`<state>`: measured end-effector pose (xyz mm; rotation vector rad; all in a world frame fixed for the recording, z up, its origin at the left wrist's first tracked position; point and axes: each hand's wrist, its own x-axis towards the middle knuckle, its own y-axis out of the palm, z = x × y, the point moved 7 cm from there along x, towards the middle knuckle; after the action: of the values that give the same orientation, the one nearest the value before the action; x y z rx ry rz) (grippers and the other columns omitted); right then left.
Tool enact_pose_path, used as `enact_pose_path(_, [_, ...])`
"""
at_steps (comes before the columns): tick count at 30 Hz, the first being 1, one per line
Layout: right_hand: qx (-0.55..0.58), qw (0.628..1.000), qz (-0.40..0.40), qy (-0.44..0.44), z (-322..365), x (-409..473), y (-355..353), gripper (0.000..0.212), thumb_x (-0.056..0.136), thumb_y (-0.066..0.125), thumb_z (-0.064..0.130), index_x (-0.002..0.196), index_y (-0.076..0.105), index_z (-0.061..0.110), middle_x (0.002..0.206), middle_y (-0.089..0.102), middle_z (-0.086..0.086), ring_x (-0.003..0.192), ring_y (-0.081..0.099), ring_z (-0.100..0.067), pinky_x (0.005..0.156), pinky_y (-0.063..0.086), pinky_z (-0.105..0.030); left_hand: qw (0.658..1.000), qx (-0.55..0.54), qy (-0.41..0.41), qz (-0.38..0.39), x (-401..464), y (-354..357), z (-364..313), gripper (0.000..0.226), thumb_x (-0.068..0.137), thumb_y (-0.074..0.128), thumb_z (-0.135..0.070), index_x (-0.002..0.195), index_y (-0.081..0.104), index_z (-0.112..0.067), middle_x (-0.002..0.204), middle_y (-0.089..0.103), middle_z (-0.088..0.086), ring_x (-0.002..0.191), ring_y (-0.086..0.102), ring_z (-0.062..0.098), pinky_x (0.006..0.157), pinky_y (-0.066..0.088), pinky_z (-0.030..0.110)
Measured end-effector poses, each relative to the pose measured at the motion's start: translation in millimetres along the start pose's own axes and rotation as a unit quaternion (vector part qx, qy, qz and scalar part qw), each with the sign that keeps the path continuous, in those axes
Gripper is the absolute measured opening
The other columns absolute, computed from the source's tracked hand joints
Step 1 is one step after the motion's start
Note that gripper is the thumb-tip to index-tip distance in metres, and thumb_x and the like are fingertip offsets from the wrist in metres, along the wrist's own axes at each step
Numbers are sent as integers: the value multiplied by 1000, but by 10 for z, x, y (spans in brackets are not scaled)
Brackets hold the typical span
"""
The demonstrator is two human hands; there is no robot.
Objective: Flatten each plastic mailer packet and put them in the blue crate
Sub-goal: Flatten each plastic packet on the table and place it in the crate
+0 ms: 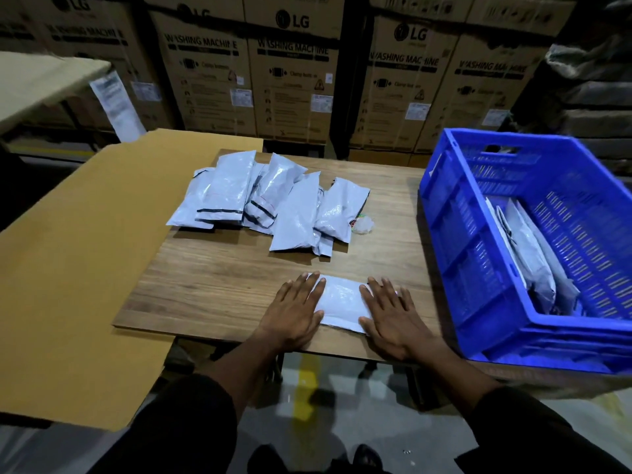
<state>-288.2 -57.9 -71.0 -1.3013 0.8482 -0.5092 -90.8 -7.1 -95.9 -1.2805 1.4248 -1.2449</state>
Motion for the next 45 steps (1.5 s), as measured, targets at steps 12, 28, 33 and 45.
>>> enact_pose_path(12, [72, 996, 11, -50, 314, 150, 51, 69, 99, 19, 65, 157, -7, 36, 163, -16, 20, 149, -22, -11, 121, -9, -51, 1000, -5, 1, 16, 21, 79, 14, 68, 97, 35, -45, 157, 29, -15, 162, 30, 13, 149, 29, 31, 117, 30, 53])
enact_pose_path(28, [12, 960, -249, -130, 258, -229, -385, 18, 92, 59, 33, 101, 59, 17, 133, 58, -8, 106, 64, -30, 77, 52, -34, 999, -42, 20, -2, -81, -98, -75, 84, 97, 40, -51, 158, -14, -34, 168, -10, 7, 155, 4, 31, 121, 18, 48])
enact_pose_path(33, [-135, 918, -235, -289, 570, -402, -243, 41, 94, 50, 22, 135, 53, 23, 155, 41, 1, 145, 30, -41, 110, 27, -69, 998, -52, 23, -22, 12, -198, -113, 96, 78, 65, 2, 153, 18, -35, 163, 26, 16, 137, 45, 45, 101, 49, 55])
enact_pose_path(45, [-128, 940, -200, -244, 483, -135, -744, 27, 90, 46, 34, 97, 70, 22, 122, 66, 4, 94, 69, -25, 39, 49, -33, 970, -185, -94, -126, 55, -529, -114, 78, 103, 46, -35, 159, -8, -40, 168, -16, -7, 119, 57, 38, 76, 54, 44])
